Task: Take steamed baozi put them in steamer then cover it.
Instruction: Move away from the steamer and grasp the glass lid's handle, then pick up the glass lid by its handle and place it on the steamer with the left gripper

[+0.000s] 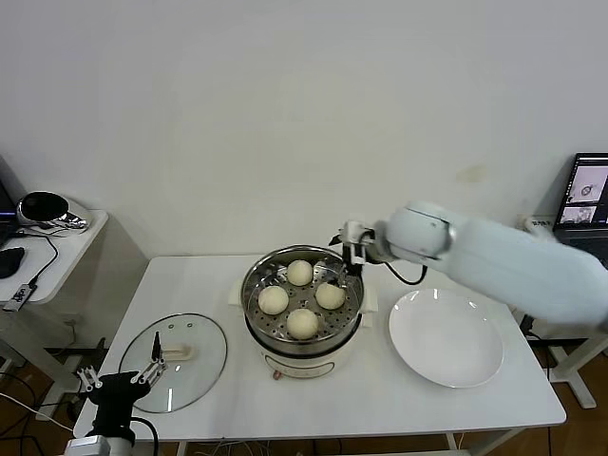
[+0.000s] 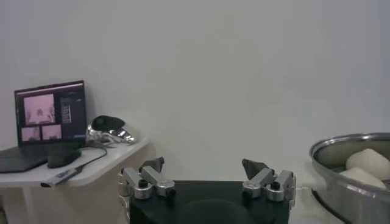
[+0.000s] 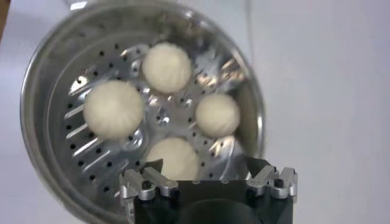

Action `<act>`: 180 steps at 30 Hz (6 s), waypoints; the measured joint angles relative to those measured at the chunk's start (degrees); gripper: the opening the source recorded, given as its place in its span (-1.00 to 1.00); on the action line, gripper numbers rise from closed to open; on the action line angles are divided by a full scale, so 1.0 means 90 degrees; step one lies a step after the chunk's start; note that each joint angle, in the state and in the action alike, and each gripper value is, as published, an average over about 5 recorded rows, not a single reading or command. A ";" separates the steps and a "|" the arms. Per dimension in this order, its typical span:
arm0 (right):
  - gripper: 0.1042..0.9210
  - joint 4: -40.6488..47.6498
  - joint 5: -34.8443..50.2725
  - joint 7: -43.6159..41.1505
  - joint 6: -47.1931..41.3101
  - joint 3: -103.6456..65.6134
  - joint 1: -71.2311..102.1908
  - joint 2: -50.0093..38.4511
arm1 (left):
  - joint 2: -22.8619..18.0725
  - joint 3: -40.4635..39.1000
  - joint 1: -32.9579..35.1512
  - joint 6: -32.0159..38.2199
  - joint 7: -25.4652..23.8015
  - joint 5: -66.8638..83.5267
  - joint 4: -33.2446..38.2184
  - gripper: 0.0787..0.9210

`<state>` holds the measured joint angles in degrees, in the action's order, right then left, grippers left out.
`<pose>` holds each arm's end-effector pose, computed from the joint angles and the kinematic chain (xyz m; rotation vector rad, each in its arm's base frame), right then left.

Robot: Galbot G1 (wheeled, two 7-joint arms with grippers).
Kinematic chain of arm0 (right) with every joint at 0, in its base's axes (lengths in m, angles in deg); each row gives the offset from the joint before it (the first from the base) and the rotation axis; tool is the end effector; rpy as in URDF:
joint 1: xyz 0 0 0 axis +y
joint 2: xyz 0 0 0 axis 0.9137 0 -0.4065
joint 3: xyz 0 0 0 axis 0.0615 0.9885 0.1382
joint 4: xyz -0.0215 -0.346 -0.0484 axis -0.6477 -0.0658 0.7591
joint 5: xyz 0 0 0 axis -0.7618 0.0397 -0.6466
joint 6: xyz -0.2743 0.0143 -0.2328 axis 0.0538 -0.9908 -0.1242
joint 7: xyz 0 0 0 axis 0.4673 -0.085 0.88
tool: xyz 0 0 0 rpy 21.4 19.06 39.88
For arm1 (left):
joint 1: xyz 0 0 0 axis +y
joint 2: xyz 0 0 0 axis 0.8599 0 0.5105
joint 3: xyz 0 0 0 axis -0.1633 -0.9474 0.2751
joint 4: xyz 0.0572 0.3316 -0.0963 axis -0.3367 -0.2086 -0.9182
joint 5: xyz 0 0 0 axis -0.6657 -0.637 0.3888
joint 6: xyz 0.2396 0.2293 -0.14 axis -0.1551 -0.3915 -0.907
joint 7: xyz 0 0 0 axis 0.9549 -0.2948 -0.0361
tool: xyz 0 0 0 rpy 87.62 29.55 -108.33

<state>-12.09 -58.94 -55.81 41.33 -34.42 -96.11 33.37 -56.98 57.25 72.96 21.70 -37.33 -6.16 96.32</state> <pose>0.4635 0.0075 -0.0931 1.2874 -2.1773 1.3108 0.1312 0.0640 -0.2538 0.3658 -3.0271 -0.2210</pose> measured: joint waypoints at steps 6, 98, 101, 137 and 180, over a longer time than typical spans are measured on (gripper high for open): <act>0.76 -0.0354 -0.0336 0.1104 0.1268 -0.2332 0.2392 -0.0306 | -0.0005 -0.0031 0.0013 0.0015 0.0001 -0.0123 -0.0147 0.77; 0.76 -0.1360 -0.2191 0.2646 0.4087 -1.1792 1.1600 0.4553 | 0.1627 -0.0499 -0.3164 0.1401 -0.0261 -0.8575 -0.5447 -0.83; 0.76 -0.1379 -0.2236 0.2646 0.4109 -1.1744 1.1604 0.4555 | 0.1707 -0.0387 -0.2927 0.1221 -0.0314 -0.8419 -0.5012 -0.83; 0.76 -0.1430 -0.3303 0.2908 0.4462 -1.1009 1.1652 0.4932 | 0.2228 -0.3526 -0.4936 -0.3362 -0.3257 -0.7158 -0.1437 -0.83; 0.76 -0.1427 -0.3511 0.2991 0.4711 -1.0796 1.1759 0.4843 | -0.0555 -0.4867 -0.5977 -0.3501 -0.4229 -1.0111 -0.3491 -0.83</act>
<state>-24.93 -90.54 -28.89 83.73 -131.59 9.72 76.96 -61.97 13.44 19.17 -9.81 -75.39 -97.16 64.89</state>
